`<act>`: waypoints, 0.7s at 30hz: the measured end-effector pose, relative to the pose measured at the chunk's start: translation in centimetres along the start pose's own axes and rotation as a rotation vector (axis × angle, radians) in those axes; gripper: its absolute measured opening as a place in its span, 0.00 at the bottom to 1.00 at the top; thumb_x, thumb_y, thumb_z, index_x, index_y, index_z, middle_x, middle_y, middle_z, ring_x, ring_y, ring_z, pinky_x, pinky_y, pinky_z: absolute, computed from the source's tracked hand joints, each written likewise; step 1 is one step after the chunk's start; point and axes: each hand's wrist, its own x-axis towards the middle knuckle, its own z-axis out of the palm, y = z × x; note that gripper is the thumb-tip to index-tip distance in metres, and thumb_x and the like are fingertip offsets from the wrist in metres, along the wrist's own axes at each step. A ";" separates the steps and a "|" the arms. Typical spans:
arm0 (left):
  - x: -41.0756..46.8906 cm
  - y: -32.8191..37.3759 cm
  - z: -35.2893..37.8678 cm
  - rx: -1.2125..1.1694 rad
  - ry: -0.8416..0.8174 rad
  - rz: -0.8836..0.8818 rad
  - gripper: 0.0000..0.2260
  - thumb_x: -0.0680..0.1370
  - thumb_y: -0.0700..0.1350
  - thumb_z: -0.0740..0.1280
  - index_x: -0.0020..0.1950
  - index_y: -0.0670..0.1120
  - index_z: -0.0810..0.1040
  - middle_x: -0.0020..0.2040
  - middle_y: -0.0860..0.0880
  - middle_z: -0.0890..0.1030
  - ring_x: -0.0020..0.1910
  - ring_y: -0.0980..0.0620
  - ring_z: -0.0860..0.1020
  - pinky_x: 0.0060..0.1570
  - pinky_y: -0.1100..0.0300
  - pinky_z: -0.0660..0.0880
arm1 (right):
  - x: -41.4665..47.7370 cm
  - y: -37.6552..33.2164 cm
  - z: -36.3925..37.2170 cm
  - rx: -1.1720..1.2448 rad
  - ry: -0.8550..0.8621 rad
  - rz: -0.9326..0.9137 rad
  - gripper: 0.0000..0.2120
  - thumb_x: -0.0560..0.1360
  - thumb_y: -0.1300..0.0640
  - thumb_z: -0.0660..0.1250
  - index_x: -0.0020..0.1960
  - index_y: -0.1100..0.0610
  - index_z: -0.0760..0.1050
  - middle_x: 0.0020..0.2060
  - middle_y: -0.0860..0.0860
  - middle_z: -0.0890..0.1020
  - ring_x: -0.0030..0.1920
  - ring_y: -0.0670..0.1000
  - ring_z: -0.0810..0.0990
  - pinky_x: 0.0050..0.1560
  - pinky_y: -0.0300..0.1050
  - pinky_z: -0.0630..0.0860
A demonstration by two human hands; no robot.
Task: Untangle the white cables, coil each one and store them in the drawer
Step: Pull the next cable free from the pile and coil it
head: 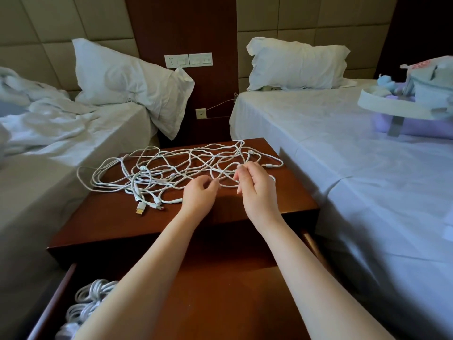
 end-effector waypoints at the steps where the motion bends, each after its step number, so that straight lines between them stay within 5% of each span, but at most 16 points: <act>1: -0.2 -0.6 -0.7 -0.006 0.034 -0.019 0.09 0.79 0.47 0.63 0.47 0.45 0.80 0.39 0.50 0.78 0.39 0.52 0.75 0.34 0.62 0.66 | -0.1 -0.2 0.3 0.001 -0.025 0.008 0.12 0.82 0.55 0.57 0.41 0.53 0.73 0.32 0.43 0.74 0.35 0.41 0.75 0.37 0.31 0.71; 6: 0.3 -1.9 -2.9 0.156 -0.016 -0.048 0.13 0.80 0.42 0.60 0.64 0.46 0.75 0.48 0.50 0.78 0.38 0.57 0.74 0.31 0.66 0.65 | -0.9 0.3 1.0 -0.081 -0.122 0.160 0.17 0.83 0.51 0.56 0.38 0.53 0.72 0.30 0.47 0.76 0.32 0.42 0.75 0.36 0.31 0.70; 10: 1.6 -0.5 -1.5 0.369 -0.181 -0.034 0.21 0.79 0.40 0.58 0.72 0.49 0.68 0.65 0.45 0.75 0.57 0.48 0.76 0.45 0.63 0.72 | -1.5 1.3 0.9 -0.213 -0.176 0.209 0.16 0.82 0.49 0.55 0.39 0.53 0.72 0.30 0.49 0.78 0.34 0.47 0.78 0.43 0.41 0.77; 12: 2.1 0.0 -0.8 0.490 -0.249 -0.049 0.17 0.78 0.42 0.59 0.66 0.47 0.72 0.61 0.46 0.77 0.56 0.47 0.76 0.50 0.58 0.74 | -1.6 1.7 0.8 -0.249 -0.195 0.208 0.15 0.82 0.49 0.56 0.41 0.53 0.73 0.30 0.47 0.77 0.34 0.47 0.78 0.42 0.45 0.78; 15: 2.4 0.0 -0.7 0.524 -0.260 -0.027 0.06 0.77 0.46 0.62 0.52 0.47 0.74 0.51 0.48 0.78 0.48 0.50 0.75 0.44 0.58 0.72 | -1.3 1.6 0.5 -0.320 -0.190 0.215 0.14 0.82 0.46 0.56 0.47 0.52 0.74 0.33 0.45 0.77 0.36 0.46 0.77 0.37 0.42 0.75; 21: 1.2 -1.0 -2.9 0.519 -0.325 0.015 0.03 0.76 0.46 0.66 0.43 0.49 0.73 0.44 0.51 0.76 0.41 0.54 0.74 0.34 0.63 0.67 | -0.6 1.6 0.4 -0.666 -0.240 0.080 0.13 0.78 0.46 0.62 0.59 0.49 0.76 0.48 0.44 0.75 0.44 0.45 0.75 0.37 0.37 0.71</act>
